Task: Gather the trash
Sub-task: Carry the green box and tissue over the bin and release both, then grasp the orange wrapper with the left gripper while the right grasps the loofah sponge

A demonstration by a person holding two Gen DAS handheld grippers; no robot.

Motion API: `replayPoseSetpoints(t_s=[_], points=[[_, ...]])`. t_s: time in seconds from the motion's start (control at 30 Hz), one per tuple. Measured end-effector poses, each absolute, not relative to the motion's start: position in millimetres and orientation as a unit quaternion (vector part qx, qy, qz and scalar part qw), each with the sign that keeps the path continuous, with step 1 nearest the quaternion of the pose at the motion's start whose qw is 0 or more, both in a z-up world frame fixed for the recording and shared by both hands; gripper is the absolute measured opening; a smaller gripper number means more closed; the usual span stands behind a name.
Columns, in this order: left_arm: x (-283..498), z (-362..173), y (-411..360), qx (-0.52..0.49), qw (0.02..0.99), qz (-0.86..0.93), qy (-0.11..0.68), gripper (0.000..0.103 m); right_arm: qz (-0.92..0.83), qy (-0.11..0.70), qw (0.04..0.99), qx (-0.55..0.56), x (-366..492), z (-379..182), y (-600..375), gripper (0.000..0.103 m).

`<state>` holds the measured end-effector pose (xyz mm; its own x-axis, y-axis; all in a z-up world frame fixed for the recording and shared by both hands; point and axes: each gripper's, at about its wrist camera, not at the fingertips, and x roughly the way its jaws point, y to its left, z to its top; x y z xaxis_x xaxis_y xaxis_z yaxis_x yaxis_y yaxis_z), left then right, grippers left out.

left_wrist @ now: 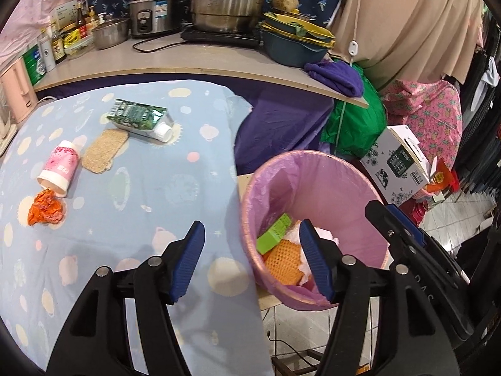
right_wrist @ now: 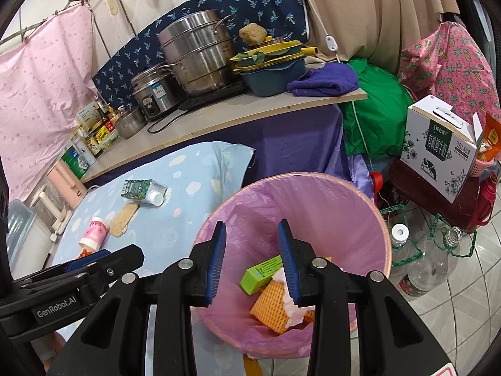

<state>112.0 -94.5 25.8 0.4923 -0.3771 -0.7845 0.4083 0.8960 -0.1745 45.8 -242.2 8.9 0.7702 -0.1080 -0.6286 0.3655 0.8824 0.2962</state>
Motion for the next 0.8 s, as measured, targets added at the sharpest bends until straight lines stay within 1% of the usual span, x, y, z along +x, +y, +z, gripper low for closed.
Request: replayPoseSetpoints(t_s=[0.23, 0.27, 0.3, 0.37, 0.5, 0.53, 0.6, 0.77, 0.8], points=[[126.3, 19.7, -49.1, -0.009, 0.870, -0.184, 0.458, 0.061, -0.104, 0.323, 0.921, 0.194, 63.8, 7.2, -214.3, 0.033], [127.7, 18.7, -42.9, -0.012, 0.871, -0.177, 0.459, 0.063, -0.101, 0.324, 0.921, 0.192, 66.5, 7.0, -209.9, 0.033], [129.5, 17.4, -35.3, -0.015, 0.872, -0.167, 0.460, 0.068, -0.096, 0.327, 0.921, 0.190, 70.1, 6.6, -205.0, 0.033], [133.4, 14.8, -19.2, -0.024, 0.876, -0.147, 0.458, 0.072, -0.087, 0.331, 0.921, 0.185, 75.2, 5.5, -195.9, 0.033], [144.3, 5.8, 16.6, -0.046, 0.877, -0.112, 0.465, 0.074, -0.069, 0.339, 0.922, 0.174, 87.9, 3.8, -174.3, 0.034], [147.5, 3.0, 27.8, -0.052, 0.877, -0.098, 0.467, 0.075, -0.065, 0.341, 0.922, 0.172, 90.8, 3.4, -169.2, 0.034], [152.9, -1.5, 46.5, -0.062, 0.880, -0.075, 0.465, 0.083, -0.057, 0.345, 0.922, 0.166, 96.8, 2.4, -158.3, 0.037], [169.4, -11.8, 97.7, -0.078, 0.883, -0.021, 0.463, 0.085, -0.034, 0.358, 0.921, 0.152, 113.3, -1.6, -128.3, 0.038], [172.7, -13.7, 106.5, -0.079, 0.883, -0.011, 0.462, 0.088, -0.030, 0.360, 0.920, 0.149, 116.5, -2.5, -122.9, 0.038]])
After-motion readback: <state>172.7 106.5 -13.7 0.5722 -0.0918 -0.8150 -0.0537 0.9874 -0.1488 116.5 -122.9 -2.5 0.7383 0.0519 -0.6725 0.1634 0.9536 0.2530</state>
